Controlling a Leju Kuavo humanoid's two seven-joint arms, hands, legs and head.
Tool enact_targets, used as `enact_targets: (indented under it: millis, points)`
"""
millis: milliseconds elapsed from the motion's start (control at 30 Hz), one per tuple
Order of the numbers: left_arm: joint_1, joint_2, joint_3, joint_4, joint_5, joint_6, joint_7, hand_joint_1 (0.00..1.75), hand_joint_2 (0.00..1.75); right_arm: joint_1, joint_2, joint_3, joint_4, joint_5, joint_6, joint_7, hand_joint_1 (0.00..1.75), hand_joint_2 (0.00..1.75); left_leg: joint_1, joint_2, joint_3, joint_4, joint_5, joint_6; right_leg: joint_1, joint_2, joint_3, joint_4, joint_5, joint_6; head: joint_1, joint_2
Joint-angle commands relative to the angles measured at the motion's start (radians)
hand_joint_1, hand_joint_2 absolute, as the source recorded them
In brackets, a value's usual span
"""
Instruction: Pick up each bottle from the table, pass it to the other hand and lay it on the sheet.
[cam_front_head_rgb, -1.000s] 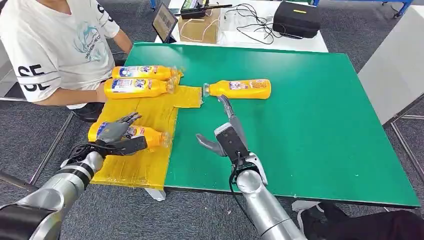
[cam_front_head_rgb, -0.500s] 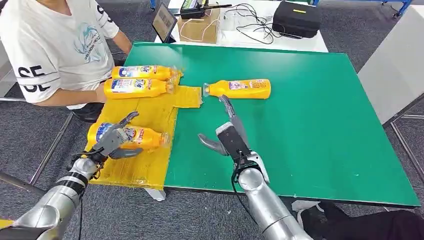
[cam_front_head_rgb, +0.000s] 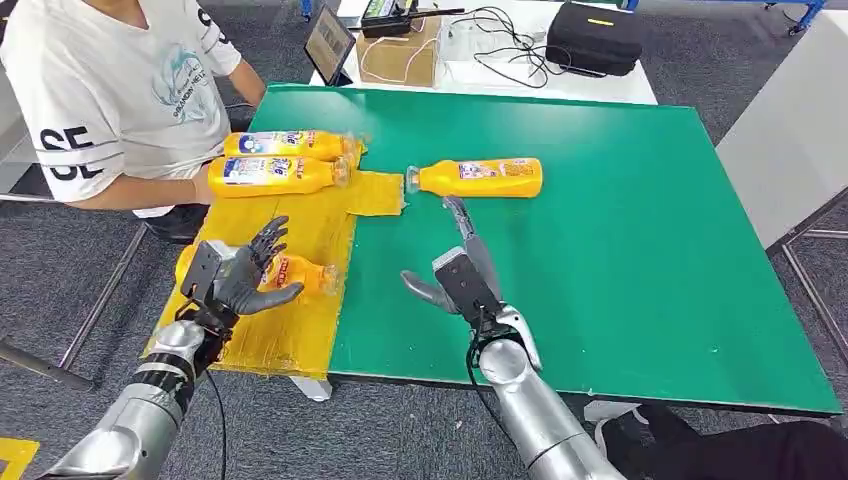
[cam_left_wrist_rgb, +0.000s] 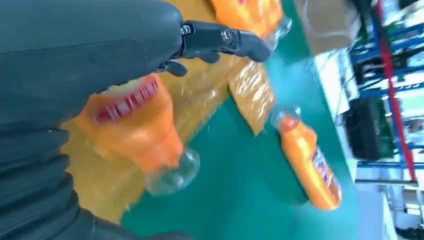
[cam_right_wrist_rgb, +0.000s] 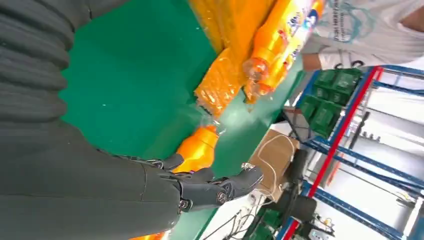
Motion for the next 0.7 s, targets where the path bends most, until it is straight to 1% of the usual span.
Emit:
enact_targets:
  millis: [33,67,100,133,167,200,233,267,300,333,400,433,467,500,533,600,633,667,700]
  points:
    - [-0.028,-0.117,-0.060,0.031,0.012,0.010,0.031,0.00,1.75,-0.006,-0.030,-0.003,0.011,0.015,-0.015,0.016,0.00,1.75,0.001,-0.003,0.004,0.001,-0.002,-0.001,0.001,-0.004,0.005,-0.001,-0.003,-0.001,0.000,0.000]
    - [-0.023,-0.135,-0.069,0.016,0.049,0.006,0.012,0.00,1.75,0.001,-0.028,-0.007,0.004,0.013,-0.011,0.017,0.00,0.00,0.001,-0.002,0.003,0.001,-0.002,-0.001,0.001,-0.003,0.004,0.000,-0.002,-0.001,0.000,0.000]
    - [-0.020,-0.151,-0.076,0.008,0.070,0.010,0.027,0.00,1.75,0.008,-0.024,-0.011,-0.002,0.010,-0.010,0.015,0.00,0.00,0.001,-0.002,0.001,0.000,-0.001,-0.001,0.001,-0.003,0.003,0.000,-0.001,-0.001,0.000,0.000]
    - [-0.022,-0.163,-0.102,0.004,0.068,0.032,0.055,0.00,1.75,0.021,-0.024,-0.013,-0.014,0.007,-0.010,0.013,0.00,0.00,0.001,-0.003,0.003,0.000,-0.002,-0.001,0.001,-0.004,0.006,0.000,-0.003,-0.001,0.000,0.000]
    - [-0.023,-0.182,-0.103,0.001,0.070,0.070,0.076,0.00,1.75,0.037,-0.026,-0.014,-0.033,0.005,-0.010,0.014,0.00,0.00,0.001,-0.003,0.003,0.000,-0.002,-0.001,0.001,-0.004,0.005,0.000,-0.003,-0.001,0.000,0.000]
    - [-0.018,-0.191,-0.128,-0.009,0.045,0.147,0.091,0.00,1.75,0.056,-0.030,-0.014,-0.056,0.002,-0.006,0.016,0.00,1.75,0.001,-0.003,0.001,0.000,-0.001,-0.001,0.001,-0.005,0.003,0.000,-0.002,-0.001,0.000,0.000]
    - [-0.012,-0.207,-0.131,-0.022,0.061,0.190,0.096,0.00,1.75,0.074,-0.031,-0.017,-0.077,0.009,-0.014,0.026,0.00,1.75,0.001,-0.004,0.003,0.001,-0.002,-0.001,0.002,-0.006,0.005,0.000,-0.004,-0.002,0.000,0.000]
    - [-0.009,-0.215,-0.145,-0.031,0.080,0.212,0.112,0.00,1.75,0.084,-0.032,-0.017,-0.088,0.017,-0.017,0.034,0.00,1.75,0.001,-0.006,0.002,0.000,-0.001,-0.001,0.001,-0.007,0.004,0.000,-0.003,-0.001,0.000,0.000]
    - [-0.002,-0.225,-0.155,-0.049,0.079,0.257,0.102,0.00,1.75,0.089,-0.032,-0.016,-0.089,0.031,-0.031,0.040,0.00,1.75,0.001,-0.005,0.001,0.000,-0.001,-0.001,0.001,-0.006,0.003,-0.001,-0.002,-0.001,0.000,0.000]
    - [0.005,-0.232,-0.164,-0.067,0.116,0.282,0.109,0.00,1.75,0.091,-0.030,-0.019,-0.084,0.037,-0.037,0.045,0.00,1.75,0.001,-0.006,0.003,0.001,-0.002,-0.001,0.002,-0.007,0.005,0.000,-0.004,-0.002,0.000,0.000]
    - [0.009,-0.234,-0.169,-0.083,0.149,0.302,0.111,0.00,1.75,0.090,-0.029,-0.022,-0.077,0.040,-0.041,0.045,0.00,1.75,0.001,-0.003,0.001,0.000,-0.001,0.000,0.001,-0.003,0.002,-0.001,-0.002,-0.001,0.000,0.000]
    - [0.010,-0.237,-0.162,-0.089,0.160,0.312,0.111,0.00,1.75,0.090,-0.028,-0.026,-0.074,0.038,-0.044,0.044,0.00,1.75,0.001,-0.003,0.003,0.001,-0.003,-0.001,0.001,-0.003,0.005,0.000,-0.003,-0.001,0.000,0.000]
    - [0.014,-0.248,-0.139,-0.096,0.193,0.326,0.110,0.00,1.75,0.093,-0.024,-0.029,-0.072,0.035,-0.048,0.041,0.00,1.75,0.001,-0.003,0.002,0.001,-0.002,-0.001,0.001,-0.003,0.004,0.000,-0.002,-0.001,0.000,0.000]
    - [0.015,-0.249,-0.138,-0.098,0.197,0.330,0.109,0.00,1.75,0.094,-0.024,-0.029,-0.072,0.035,-0.048,0.040,0.00,1.75,0.001,-0.002,0.001,0.000,-0.002,-0.001,0.001,-0.002,0.003,0.000,-0.002,-0.001,0.000,0.000]
    - [0.018,-0.252,-0.124,-0.102,0.218,0.356,0.108,0.00,1.75,0.098,-0.021,-0.028,-0.074,0.037,-0.054,0.036,0.00,1.75,0.001,-0.003,0.003,0.001,-0.003,-0.001,0.001,-0.003,0.005,0.000,-0.003,-0.002,0.000,0.000]
    - [0.019,-0.250,-0.121,-0.103,0.223,0.363,0.106,0.00,1.75,0.102,-0.020,-0.028,-0.076,0.040,-0.058,0.034,0.00,1.75,0.001,-0.001,0.001,0.000,-0.002,-0.001,0.001,-0.002,0.003,0.000,-0.001,-0.001,0.000,0.000]
    - [0.017,-0.245,-0.125,-0.104,0.230,0.390,0.095,0.00,1.75,0.104,-0.020,-0.024,-0.080,0.043,-0.062,0.034,0.00,1.75,0.001,-0.001,0.003,0.001,-0.003,-0.001,0.002,-0.002,0.004,0.000,-0.003,-0.002,0.000,0.000]
    - [0.018,-0.241,-0.131,-0.107,0.226,0.428,0.082,0.00,1.75,0.105,-0.020,-0.024,-0.081,0.046,-0.068,0.035,0.00,1.75,0.001,-0.001,0.002,0.001,-0.002,-0.001,0.002,-0.002,0.004,0.000,-0.002,-0.002,0.000,0.000]
    - [0.018,-0.240,-0.131,-0.109,0.223,0.437,0.076,0.00,1.75,0.106,-0.020,-0.024,-0.080,0.046,-0.068,0.035,0.00,1.75,0.001,0.000,0.001,0.000,-0.002,-0.001,0.001,-0.002,0.002,0.000,-0.001,-0.001,0.000,0.000]
